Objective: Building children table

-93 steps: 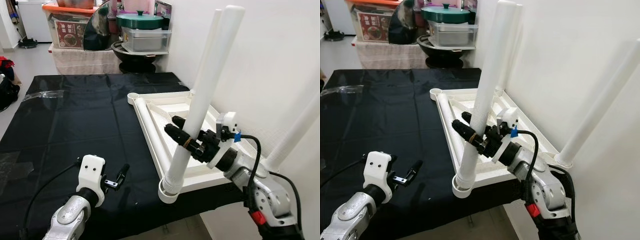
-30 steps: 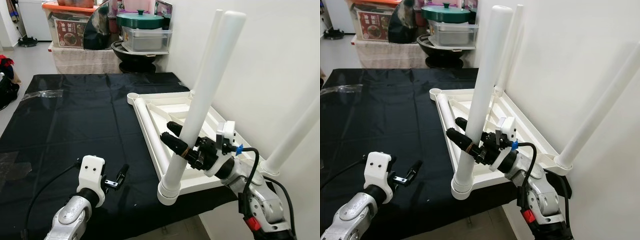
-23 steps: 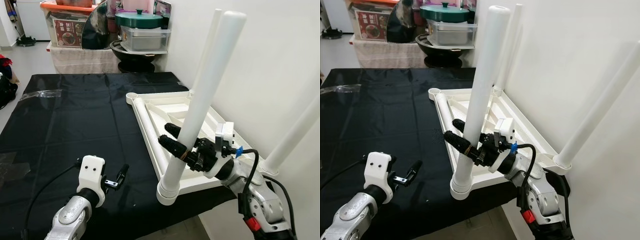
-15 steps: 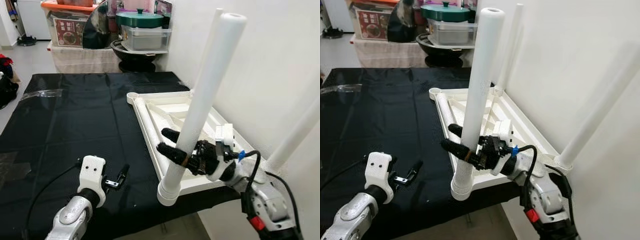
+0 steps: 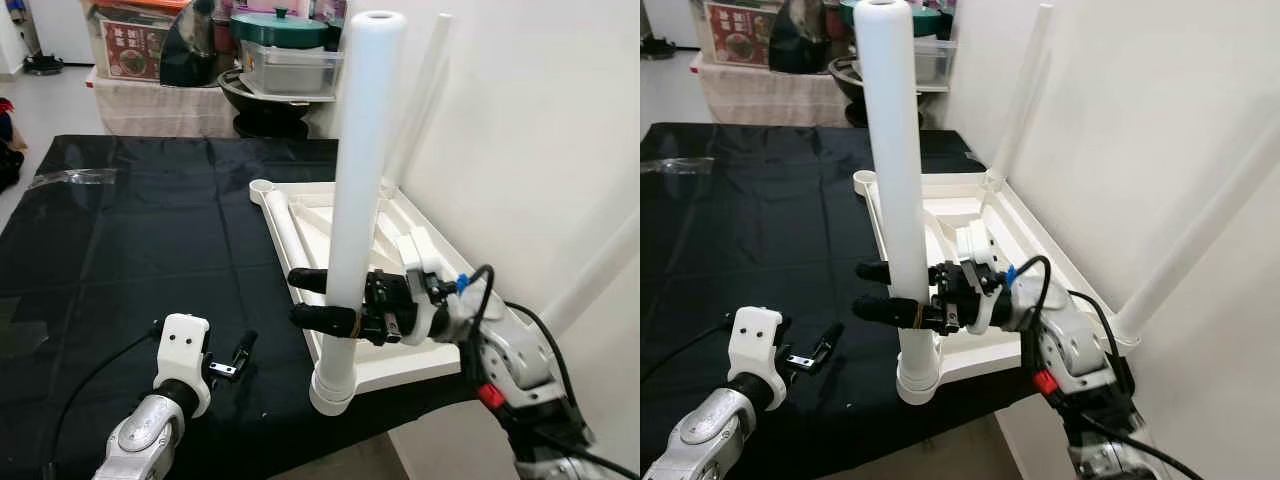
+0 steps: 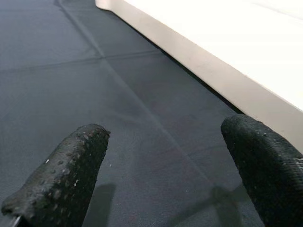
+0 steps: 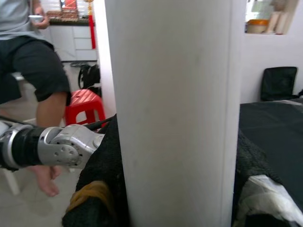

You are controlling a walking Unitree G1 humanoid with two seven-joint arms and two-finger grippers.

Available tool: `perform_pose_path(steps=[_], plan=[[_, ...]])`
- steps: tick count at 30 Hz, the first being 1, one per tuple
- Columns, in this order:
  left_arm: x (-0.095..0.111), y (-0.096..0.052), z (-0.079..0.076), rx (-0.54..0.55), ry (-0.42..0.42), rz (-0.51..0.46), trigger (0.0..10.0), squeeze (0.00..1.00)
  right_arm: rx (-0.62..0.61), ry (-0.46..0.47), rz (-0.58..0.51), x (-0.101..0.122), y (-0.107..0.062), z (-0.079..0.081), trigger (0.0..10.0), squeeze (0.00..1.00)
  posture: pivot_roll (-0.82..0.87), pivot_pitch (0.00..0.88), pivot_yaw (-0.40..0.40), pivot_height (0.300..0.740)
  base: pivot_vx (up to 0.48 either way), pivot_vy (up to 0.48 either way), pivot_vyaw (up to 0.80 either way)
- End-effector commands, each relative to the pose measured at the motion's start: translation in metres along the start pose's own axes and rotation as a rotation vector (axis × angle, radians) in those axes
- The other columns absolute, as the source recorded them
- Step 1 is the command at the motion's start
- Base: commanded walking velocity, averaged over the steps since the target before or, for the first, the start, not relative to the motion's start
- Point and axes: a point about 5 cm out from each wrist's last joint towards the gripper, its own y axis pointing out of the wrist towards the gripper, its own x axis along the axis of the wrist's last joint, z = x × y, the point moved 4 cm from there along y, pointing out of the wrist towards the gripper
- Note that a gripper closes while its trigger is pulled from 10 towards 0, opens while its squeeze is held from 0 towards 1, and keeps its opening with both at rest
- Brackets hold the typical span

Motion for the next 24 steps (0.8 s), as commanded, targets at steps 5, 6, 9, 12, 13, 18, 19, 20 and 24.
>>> perform_pose_path(steps=[5, 6, 9, 12, 13, 18, 19, 20, 24], plan=[[-0.002, -0.002, -0.003, 0.001, -0.019, 0.005, 10.0, 0.00, 0.085, 0.094, 0.001, -0.017, 0.014, 0.007, 0.0, 0.00, 0.17, 0.000, -0.171, 0.740, 0.000, 0.000, 0.00], [-0.002, -0.002, -0.003, 0.001, -0.019, 0.005, 10.0, 0.00, 0.085, 0.094, 0.001, -0.017, 0.014, 0.007, 0.0, 0.00, 0.17, 0.000, -0.171, 0.740, 0.000, 0.000, 0.00], [-0.003, -0.002, -0.004, 0.003, -0.022, 0.008, 10.0, 0.00, 0.076, 0.102, -0.017, -0.017, 0.014, 0.006, 0.0, 0.00, 0.17, 0.000, -0.168, 0.740, 0.000, 0.000, 0.00], [-0.004, -0.002, -0.004, 0.002, -0.029, 0.012, 10.0, 0.00, 0.063, 0.117, -0.028, -0.019, 0.011, 0.005, 0.0, 0.00, 0.16, 0.000, -0.163, 0.740, 0.000, 0.000, 0.00], [-0.004, -0.002, -0.005, 0.001, -0.032, 0.013, 10.0, 0.00, 0.060, 0.123, -0.031, -0.020, 0.009, 0.005, 0.0, 0.00, 0.16, 0.000, -0.163, 0.740, 0.000, 0.000, 0.00], [-0.004, -0.001, -0.005, 0.000, -0.035, 0.014, 10.0, 0.00, -0.035, 0.145, -0.084, -0.020, 0.002, -0.006, 0.0, 0.00, 0.16, 0.000, -0.165, 0.740, 0.000, 0.000, 0.00], [-0.004, -0.001, -0.005, 0.000, -0.035, 0.014, 10.0, 0.00, -0.035, 0.145, -0.084, -0.020, 0.002, -0.006, 0.0, 0.00, 0.16, 0.000, -0.165, 0.740, 0.000, 0.000, 0.00], [-0.004, -0.001, -0.005, 0.002, -0.035, 0.014, 10.0, 0.00, -0.091, 0.148, -0.111, -0.019, 0.000, -0.011, 0.0, 0.00, 0.16, 0.000, -0.167, 0.740, 0.000, 0.000, 0.00], [-0.005, -0.001, -0.004, 0.007, -0.035, 0.014, 10.0, 0.00, -0.175, 0.129, -0.116, -0.022, -0.003, -0.016, 0.0, 0.00, 0.16, 0.000, -0.167, 0.740, 0.000, 0.000, 0.00]])
